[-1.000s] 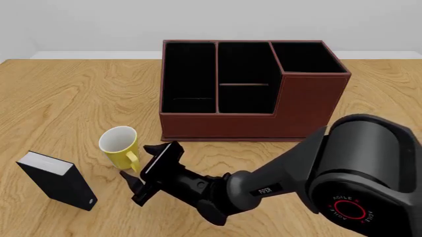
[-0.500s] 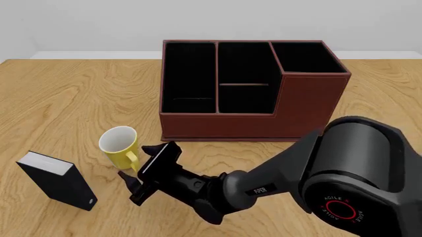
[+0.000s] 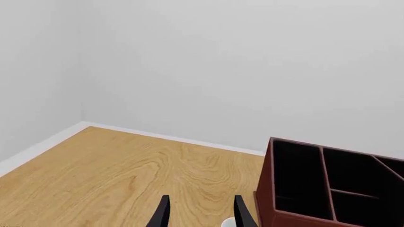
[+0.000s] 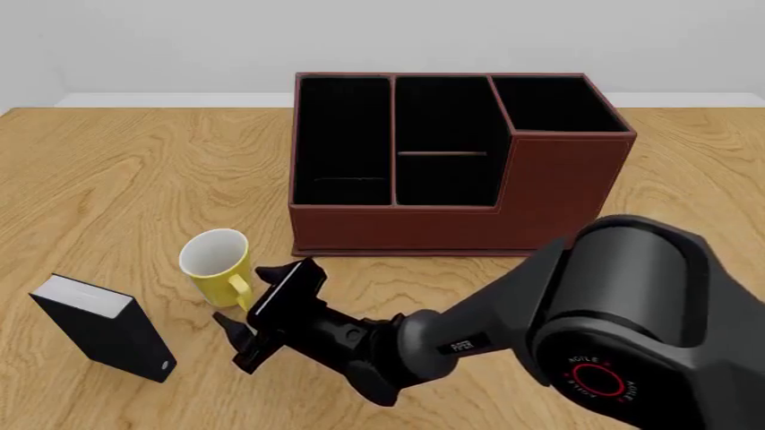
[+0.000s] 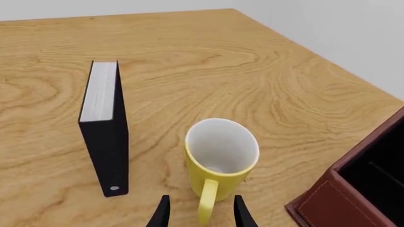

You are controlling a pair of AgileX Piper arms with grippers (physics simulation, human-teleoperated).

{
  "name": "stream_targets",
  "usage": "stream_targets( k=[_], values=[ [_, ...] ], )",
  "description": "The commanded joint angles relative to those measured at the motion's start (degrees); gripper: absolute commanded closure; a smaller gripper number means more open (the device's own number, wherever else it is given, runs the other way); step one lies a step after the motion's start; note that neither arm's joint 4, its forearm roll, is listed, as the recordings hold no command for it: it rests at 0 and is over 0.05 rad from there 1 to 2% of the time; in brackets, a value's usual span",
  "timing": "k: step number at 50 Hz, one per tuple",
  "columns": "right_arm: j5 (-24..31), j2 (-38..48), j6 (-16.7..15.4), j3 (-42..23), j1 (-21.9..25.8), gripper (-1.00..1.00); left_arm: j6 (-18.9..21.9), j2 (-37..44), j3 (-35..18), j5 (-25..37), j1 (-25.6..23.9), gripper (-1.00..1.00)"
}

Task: Pick up the yellow and white mug and place it to the right of the caddy.

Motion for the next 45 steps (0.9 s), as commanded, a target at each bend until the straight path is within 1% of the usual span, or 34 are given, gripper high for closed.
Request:
stream_targets(
  k=[1, 21, 26, 33, 34, 45],
  values=[
    [0.4, 0.9, 0.1, -0.8, 0.0, -1.0, -0.2, 0.0, -0.1, 0.2, -0.1, -1.0],
    [1.2, 1.2, 0.3, -1.6, -0.3, -1.0, -0.2, 0.0, -1.4, 1.6, 0.0, -1.0],
    [1.4, 1.2, 0.0, -1.9, -0.2, -1.0, -0.3, 0.0, -1.9, 1.9, 0.0, -1.0],
    [1.5, 1.6, 0.1, -1.9, -0.5, -1.0, -0.3, 0.0, -1.6, 1.6, 0.0, -1.0],
    [1.4, 1.6, -0.2, -1.9, -0.6, 1.0, -0.3, 0.0, -1.7, 1.6, -0.1, -1.0],
    [1.3, 0.7, -0.6, -1.1, -0.9, 1.0, -0.5, 0.0, -2.5, 2.2, -0.2, -1.0]
  ],
)
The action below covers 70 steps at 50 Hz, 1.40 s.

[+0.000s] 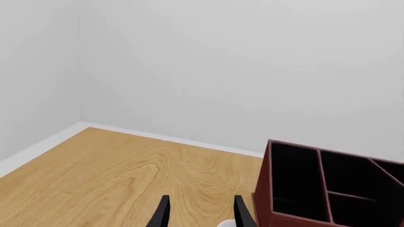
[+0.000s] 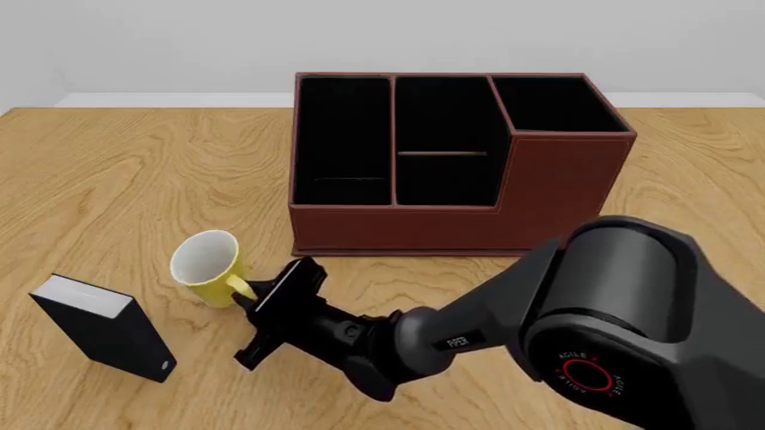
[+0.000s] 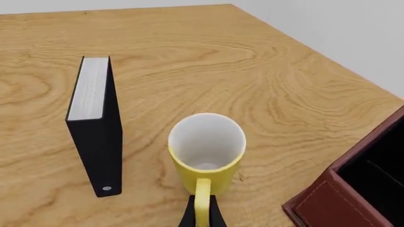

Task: Pick up the yellow and white mug and place it to the right of the caddy.

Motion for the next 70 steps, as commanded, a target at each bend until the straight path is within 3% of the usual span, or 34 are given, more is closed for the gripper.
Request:
stream_targets(
  k=[1, 42, 45, 70],
  values=[
    [0.0, -0.4, -0.1, 0.4, -0.4, 1.0, -0.1, 0.0, -0.4, 0.2, -0.2, -1.0],
    [-2.6, -11.7, -3.6, 9.5, 1.0, 1.0, 0.0, 0.0, -1.8, 0.9, -0.4, -1.0],
    [-4.8, -13.2, -4.1, 11.6, 0.0, 1.0, -0.1, 0.0, -2.0, 1.1, -0.5, -1.0],
    [-4.0, -24.8, -5.7, 18.1, 0.4, 1.0, 0.3, 0.0, -3.0, 1.3, -1.3, -1.0]
  ],
)
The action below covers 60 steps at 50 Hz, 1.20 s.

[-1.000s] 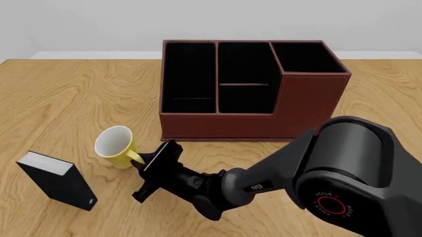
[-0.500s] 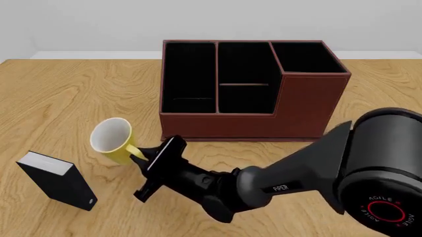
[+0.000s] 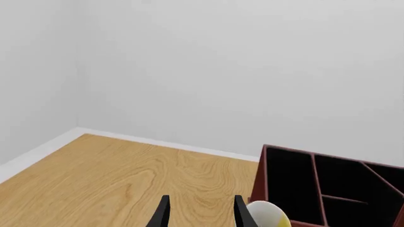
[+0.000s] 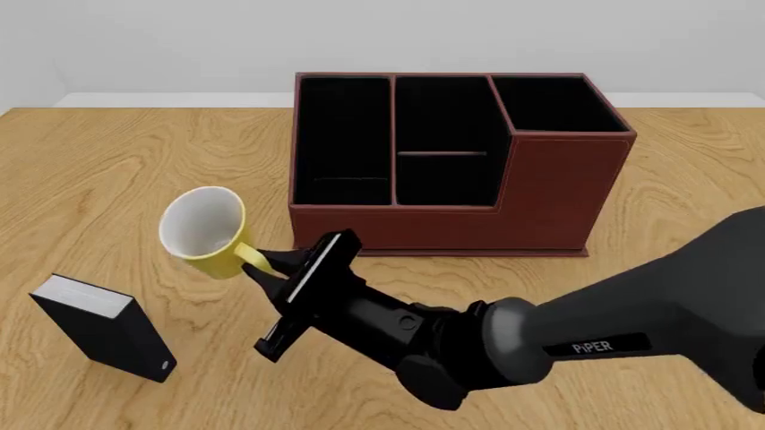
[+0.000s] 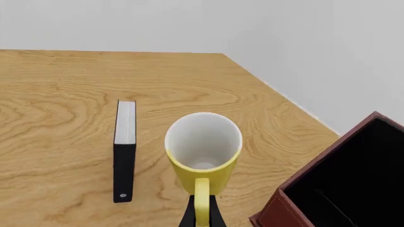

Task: Pick up the yellow and white mug and place it to the right of the caddy.

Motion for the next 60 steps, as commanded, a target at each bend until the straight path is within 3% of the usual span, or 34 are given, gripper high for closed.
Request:
stream_targets(
  k=[1, 15, 20, 45, 46, 48, 49, 50, 53, 60],
  values=[
    [0.5, -6.1, -0.5, 2.8, -0.4, 1.0, 0.1, 0.0, -0.8, 0.4, -0.4, -1.0],
    [2.1, -12.0, -2.6, 5.0, -0.7, 1.0, 0.2, 0.0, -0.9, 0.0, -0.7, -1.0],
    [2.8, -14.4, -5.4, 5.9, -1.4, 1.0, 0.4, 0.0, -1.3, 0.3, -1.1, -1.0],
    [8.0, -27.1, -7.7, 8.9, -6.0, 1.0, 0.7, 0.0, -2.9, 1.8, -1.6, -1.0],
    [8.4, -27.4, -7.6, 8.8, -6.2, 1.0, 0.7, 0.0, -2.9, 1.8, -1.6, -1.0],
    [11.7, -29.6, -1.6, 7.9, -6.9, 1.0, 0.7, 0.0, -2.9, 1.8, -1.6, -1.0],
    [12.1, -30.0, -1.7, 7.9, -7.2, 1.0, 0.7, 0.0, -2.9, 1.8, -1.7, -1.0],
    [9.8, -29.9, -7.3, 9.2, -7.2, 1.0, 0.6, 0.0, -3.0, 1.9, -1.7, -1.0],
    [10.6, -31.0, -6.4, 9.4, -7.5, 1.0, 0.6, 0.0, -3.0, 1.9, -1.8, -1.0],
    [11.5, -33.4, -7.9, 10.2, -8.5, 1.0, 0.6, 0.0, -3.1, 1.9, -1.7, -1.0]
  ],
)
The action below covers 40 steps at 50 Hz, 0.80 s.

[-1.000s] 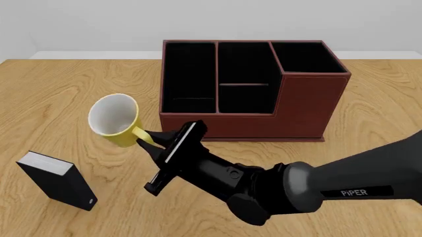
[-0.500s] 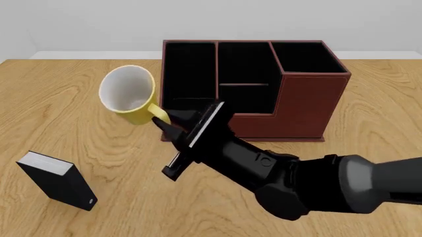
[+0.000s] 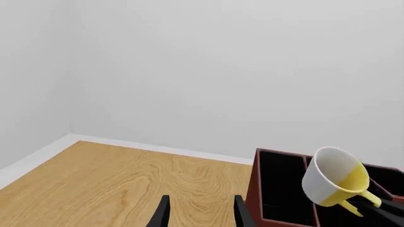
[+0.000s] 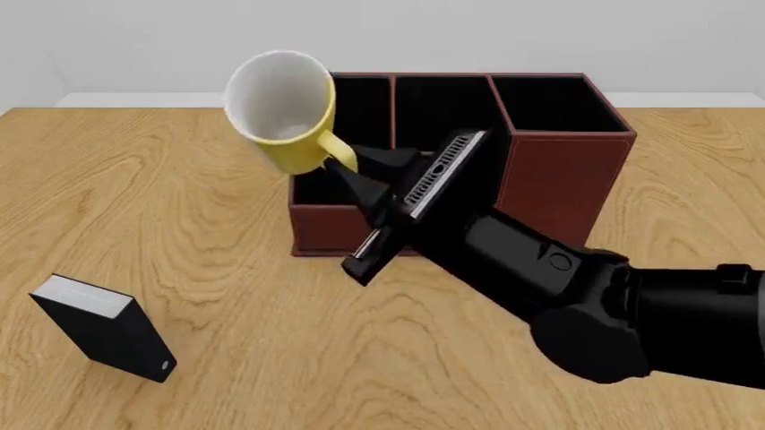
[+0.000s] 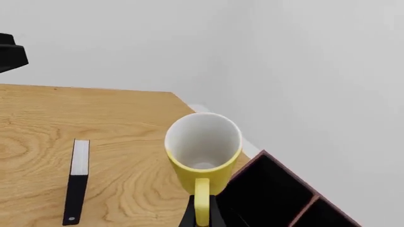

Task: Pick up the yellow and white mug and place it to the right of the caddy.

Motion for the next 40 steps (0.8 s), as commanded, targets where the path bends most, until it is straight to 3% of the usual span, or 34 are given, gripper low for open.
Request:
stream_targets(
  k=[1, 40],
  values=[
    [2.4, -4.8, -0.6, 0.7, -1.9, 1.0, -0.1, 0.0, -0.4, 0.3, -0.1, -1.0],
    [9.0, -18.0, -1.6, 4.4, -11.0, 1.0, 0.5, 0.0, 0.1, 0.0, -0.6, -1.0]
  ],
)
